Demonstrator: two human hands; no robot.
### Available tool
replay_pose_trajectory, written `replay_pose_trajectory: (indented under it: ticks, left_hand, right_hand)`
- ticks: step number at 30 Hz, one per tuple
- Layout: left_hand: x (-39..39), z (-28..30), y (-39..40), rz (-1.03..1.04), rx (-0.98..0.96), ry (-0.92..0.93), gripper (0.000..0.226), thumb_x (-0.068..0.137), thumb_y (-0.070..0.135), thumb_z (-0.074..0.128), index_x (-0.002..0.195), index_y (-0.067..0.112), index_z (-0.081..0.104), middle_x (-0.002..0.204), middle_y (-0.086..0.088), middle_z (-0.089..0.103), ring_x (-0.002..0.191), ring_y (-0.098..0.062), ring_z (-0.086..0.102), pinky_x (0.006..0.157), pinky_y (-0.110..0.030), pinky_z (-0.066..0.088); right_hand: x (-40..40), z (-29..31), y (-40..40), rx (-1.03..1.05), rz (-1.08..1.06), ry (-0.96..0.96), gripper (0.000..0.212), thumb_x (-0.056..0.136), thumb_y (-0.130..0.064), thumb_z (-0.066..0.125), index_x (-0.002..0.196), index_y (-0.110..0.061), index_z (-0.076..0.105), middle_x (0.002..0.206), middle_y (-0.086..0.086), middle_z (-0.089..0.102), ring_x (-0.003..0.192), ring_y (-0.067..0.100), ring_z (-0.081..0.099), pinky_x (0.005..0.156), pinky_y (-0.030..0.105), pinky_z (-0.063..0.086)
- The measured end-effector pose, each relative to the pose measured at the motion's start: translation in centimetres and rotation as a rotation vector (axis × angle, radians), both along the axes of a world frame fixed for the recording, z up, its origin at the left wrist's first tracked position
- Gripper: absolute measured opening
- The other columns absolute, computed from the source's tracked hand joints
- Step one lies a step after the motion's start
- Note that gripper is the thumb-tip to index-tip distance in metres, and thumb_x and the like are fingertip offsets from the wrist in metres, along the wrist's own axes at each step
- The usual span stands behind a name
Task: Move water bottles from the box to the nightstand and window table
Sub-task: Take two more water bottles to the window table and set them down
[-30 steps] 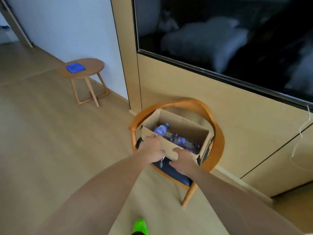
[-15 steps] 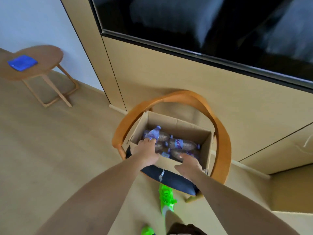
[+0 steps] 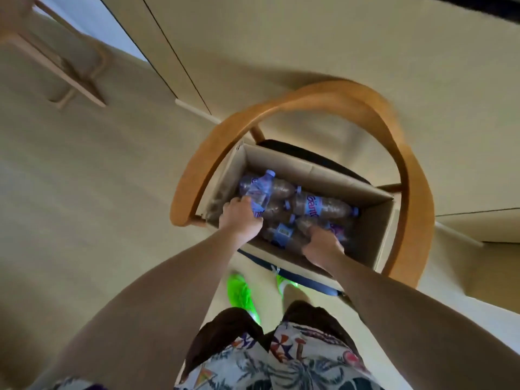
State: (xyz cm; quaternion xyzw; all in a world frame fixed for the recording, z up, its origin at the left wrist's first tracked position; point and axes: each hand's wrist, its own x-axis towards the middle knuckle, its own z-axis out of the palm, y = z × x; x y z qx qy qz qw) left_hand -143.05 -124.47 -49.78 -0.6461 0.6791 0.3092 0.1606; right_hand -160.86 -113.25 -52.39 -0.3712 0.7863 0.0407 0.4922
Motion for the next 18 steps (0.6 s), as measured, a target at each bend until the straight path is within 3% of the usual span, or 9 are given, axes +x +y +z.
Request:
replay_pose_trajectory:
  ticks: [4,7,10,14,18]
  left_hand:
    - [-1.2,-3.7,-2.2,0.054,0.046,-0.011,0.082,0.083,0.049,0.075,0.149,0.017,0.04,0.143,-0.015,0.05,0.132,-0.038,0.048,0.109,-0.048,0.044]
    - [-2.3,-6.9,-3.0,0.07,0.031,-0.024,0.1,0.078,0.055,0.08,0.155,0.019,0.027,0.152,-0.016,0.04,0.139,-0.039,0.041,0.112,-0.049,0.04]
    - [-2.8,-9.8,-3.2,0.086,0.005,-0.039,0.115,0.073,0.056,0.084,0.159,0.018,0.017,0.157,-0.017,0.031,0.141,-0.04,0.037,0.11,-0.053,0.041]
    - [-2.0,-12.0,-3.6,0.098,-0.07,-0.046,0.111,0.071,0.058,0.082,0.155,0.021,0.021,0.143,-0.016,0.048,0.126,-0.04,0.053,0.098,-0.054,0.051]
    - [-1.5,-12.4,-4.0,0.099,-0.148,-0.026,0.103,0.07,0.056,0.081,0.151,0.024,0.027,0.132,-0.012,0.059,0.115,-0.038,0.062,0.088,-0.048,0.055]
  right_hand:
    - [-0.9,-3.6,-0.7,0.034,-0.002,0.073,0.059,0.092,-0.035,0.064,0.148,-0.023,0.049,0.144,0.014,0.056,0.129,0.036,0.055,0.108,0.042,0.048]
    - [-2.5,-7.0,-1.0,0.082,0.115,0.268,0.07,0.089,-0.038,0.071,0.148,-0.016,0.039,0.147,0.017,0.043,0.136,0.039,0.041,0.113,0.054,0.036]
    - [-3.2,-10.1,-0.5,0.084,0.169,0.316,0.077,0.088,-0.036,0.073,0.148,-0.012,0.031,0.149,0.021,0.04,0.14,0.042,0.035,0.116,0.063,0.026]
    - [-2.2,-12.6,0.3,0.0,0.169,0.456,0.065,0.085,-0.023,0.073,0.139,-0.008,0.039,0.137,0.022,0.052,0.135,0.04,0.044,0.118,0.067,0.022]
    - [-2.1,-13.4,0.4,-0.042,0.104,0.478,0.067,0.079,-0.023,0.08,0.133,-0.009,0.043,0.134,0.022,0.056,0.133,0.04,0.046,0.118,0.066,0.021]
